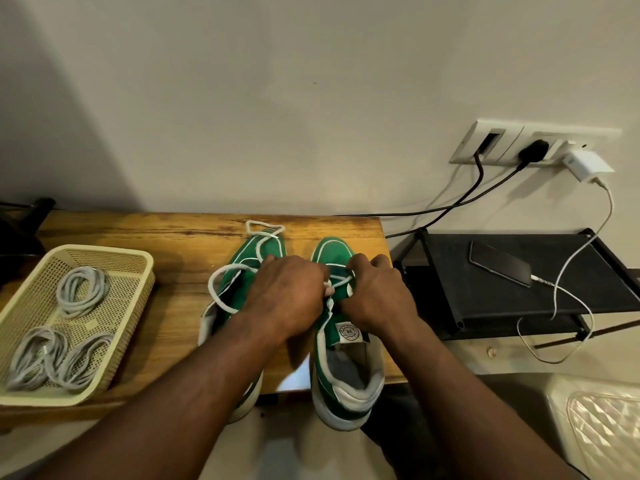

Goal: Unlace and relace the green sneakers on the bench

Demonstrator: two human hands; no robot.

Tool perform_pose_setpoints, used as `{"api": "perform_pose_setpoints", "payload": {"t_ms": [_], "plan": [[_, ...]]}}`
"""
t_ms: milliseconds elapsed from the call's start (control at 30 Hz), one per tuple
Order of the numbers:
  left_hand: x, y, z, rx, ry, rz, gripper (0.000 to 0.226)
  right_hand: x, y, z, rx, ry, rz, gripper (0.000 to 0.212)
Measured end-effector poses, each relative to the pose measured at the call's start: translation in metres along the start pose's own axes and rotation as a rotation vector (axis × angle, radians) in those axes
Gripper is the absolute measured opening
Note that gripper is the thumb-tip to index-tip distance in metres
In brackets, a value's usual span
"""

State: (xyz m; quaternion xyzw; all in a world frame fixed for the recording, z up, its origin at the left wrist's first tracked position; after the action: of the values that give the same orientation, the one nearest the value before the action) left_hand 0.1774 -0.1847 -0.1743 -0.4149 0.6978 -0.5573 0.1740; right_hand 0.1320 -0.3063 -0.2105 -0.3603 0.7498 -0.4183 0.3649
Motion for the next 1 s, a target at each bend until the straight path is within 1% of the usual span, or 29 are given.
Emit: {"api": "perform_pose_setpoints", "payload": {"t_ms": [67,133,200,267,333,367,400,433,467,533,567,600,667,700,767,833,867,933,1000], "plan": [[-0.005,0.0,-0.001,0.022,-0.027,-0.142,0.02,-0.001,0.001,-0.001,0.0,-0.01,-0.023,0.08],[-0.019,0.006,0.004,0.007,-0.109,-0.333,0.02,-0.002,0.002,-0.001,0.003,-0.005,-0.036,0.081],[-0.035,0.017,0.009,-0.043,-0.209,-0.632,0.018,0.0,0.003,-0.002,-0.005,0.016,-0.046,0.082],[-0.041,0.024,0.007,-0.066,-0.269,-0.929,0.02,0.002,0.003,-0.002,-0.018,0.032,-0.042,0.082],[-0.039,0.028,0.001,-0.084,-0.29,-1.115,0.026,0.002,0.002,-0.002,-0.035,0.038,-0.022,0.082],[-0.04,0.03,-0.001,-0.084,-0.295,-1.159,0.026,0.002,0.002,-0.002,-0.041,0.037,-0.015,0.081],[-0.039,0.031,-0.002,-0.086,-0.292,-1.179,0.025,0.001,0.001,-0.003,-0.046,0.033,-0.016,0.081],[-0.039,0.031,-0.001,-0.084,-0.279,-1.131,0.023,-0.001,0.001,-0.003,-0.053,0.026,-0.023,0.08],[-0.04,0.026,0.002,-0.078,-0.243,-0.979,0.024,-0.001,0.001,-0.003,-0.062,0.02,-0.024,0.079],[-0.036,0.009,0.005,-0.028,-0.178,-0.598,0.037,-0.001,0.001,-0.003,-0.096,0.014,0.028,0.077],[-0.035,0.0,0.005,0.023,-0.164,-0.489,0.044,0.0,-0.001,-0.003,-0.115,0.011,0.073,0.076],[-0.035,-0.006,0.005,0.064,-0.16,-0.464,0.046,0.0,-0.003,-0.003,-0.128,0.004,0.113,0.073],[-0.037,-0.006,0.006,0.085,-0.173,-0.517,0.039,0.0,-0.01,-0.002,-0.131,-0.02,0.169,0.066],[-0.037,0.001,0.008,0.04,-0.189,-0.541,0.031,0.001,-0.013,-0.001,-0.129,-0.026,0.201,0.063],[-0.035,0.013,0.01,-0.078,-0.197,-0.48,0.023,0.007,-0.014,0.001,-0.14,-0.017,0.275,0.054],[-0.035,0.015,0.012,-0.119,-0.206,-0.435,0.022,0.014,-0.013,0.004,-0.151,0.016,0.355,0.039],[-0.036,0.015,0.012,-0.133,-0.217,-0.454,0.018,0.018,-0.013,0.004,-0.15,0.034,0.388,0.03],[-0.039,0.018,0.011,-0.176,-0.242,-0.577,0.011,0.023,-0.011,0.004,-0.145,0.054,0.391,0.019],[-0.043,0.02,0.009,-0.19,-0.277,-0.821,0.013,0.025,-0.01,0.003,-0.139,0.053,0.359,0.019]]}}
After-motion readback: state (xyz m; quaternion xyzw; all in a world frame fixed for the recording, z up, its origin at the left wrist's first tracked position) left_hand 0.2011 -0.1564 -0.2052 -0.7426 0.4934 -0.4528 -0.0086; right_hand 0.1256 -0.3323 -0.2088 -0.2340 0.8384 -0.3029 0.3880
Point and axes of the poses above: each hand's wrist, its own z-axis towards the middle knuckle, its own y-axis out of the palm, x = y × z, the point moved 10 cm from there along z, towards the middle knuckle, and after that the axes turned 8 degrees about -x, right-handed, at the moved point
